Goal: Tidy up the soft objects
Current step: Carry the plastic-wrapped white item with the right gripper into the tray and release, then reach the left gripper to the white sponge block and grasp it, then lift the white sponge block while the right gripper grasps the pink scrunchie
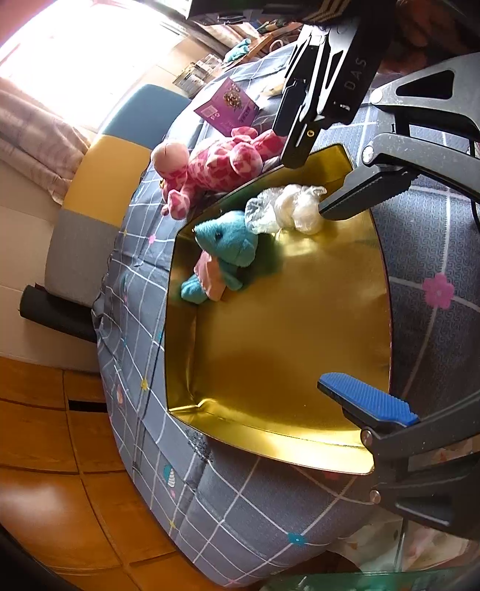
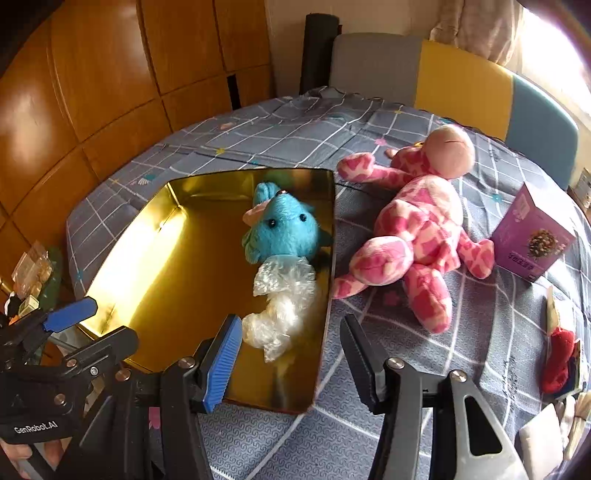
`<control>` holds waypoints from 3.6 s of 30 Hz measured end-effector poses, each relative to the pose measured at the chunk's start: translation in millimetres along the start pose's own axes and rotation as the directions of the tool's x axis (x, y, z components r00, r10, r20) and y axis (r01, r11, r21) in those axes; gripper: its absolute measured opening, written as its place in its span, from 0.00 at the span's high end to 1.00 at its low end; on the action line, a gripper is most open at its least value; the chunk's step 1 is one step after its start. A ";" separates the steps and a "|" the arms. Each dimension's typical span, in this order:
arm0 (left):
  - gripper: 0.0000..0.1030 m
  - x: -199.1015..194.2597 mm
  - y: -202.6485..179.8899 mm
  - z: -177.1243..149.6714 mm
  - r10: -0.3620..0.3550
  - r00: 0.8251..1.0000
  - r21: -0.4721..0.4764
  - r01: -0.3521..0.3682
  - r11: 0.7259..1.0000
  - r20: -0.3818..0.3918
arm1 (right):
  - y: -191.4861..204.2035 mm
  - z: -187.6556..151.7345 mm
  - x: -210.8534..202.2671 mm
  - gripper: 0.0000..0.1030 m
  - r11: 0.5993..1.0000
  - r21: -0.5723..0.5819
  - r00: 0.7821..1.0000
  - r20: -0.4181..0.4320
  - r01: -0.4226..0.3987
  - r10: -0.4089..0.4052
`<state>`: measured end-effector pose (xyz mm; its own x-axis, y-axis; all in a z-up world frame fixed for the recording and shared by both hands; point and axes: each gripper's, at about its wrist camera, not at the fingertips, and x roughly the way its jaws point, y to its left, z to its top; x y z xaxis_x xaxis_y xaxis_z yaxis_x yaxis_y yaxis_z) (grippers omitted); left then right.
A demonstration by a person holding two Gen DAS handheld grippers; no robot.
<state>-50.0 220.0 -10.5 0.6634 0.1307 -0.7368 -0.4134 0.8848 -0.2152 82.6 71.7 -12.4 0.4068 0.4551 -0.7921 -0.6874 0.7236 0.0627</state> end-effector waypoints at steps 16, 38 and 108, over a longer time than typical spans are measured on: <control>0.10 -3.6 -45.2 -4.1 -0.032 0.999 0.139 0.030 0.990 0.009 | -56.2 -35.6 -43.1 0.43 0.989 0.112 0.994 0.030 0.097 -0.101; 0.06 26.6 -204.9 -2.1 -0.296 0.940 0.457 0.342 0.821 -0.171 | -276.2 -163.9 -192.3 0.37 0.666 0.668 0.904 -0.021 0.331 -0.427; 0.29 128.7 -288.6 -53.6 -0.205 0.852 0.459 0.444 0.769 -0.481 | -431.9 -196.0 -117.7 0.61 0.470 0.721 0.857 -0.375 0.509 -0.353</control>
<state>121.2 -42.5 -77.6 0.3502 -0.2851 -0.8922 0.2631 0.9441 -0.1984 213.7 -396.1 -65.2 0.3662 -0.0601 -0.9286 0.3183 0.9458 0.0643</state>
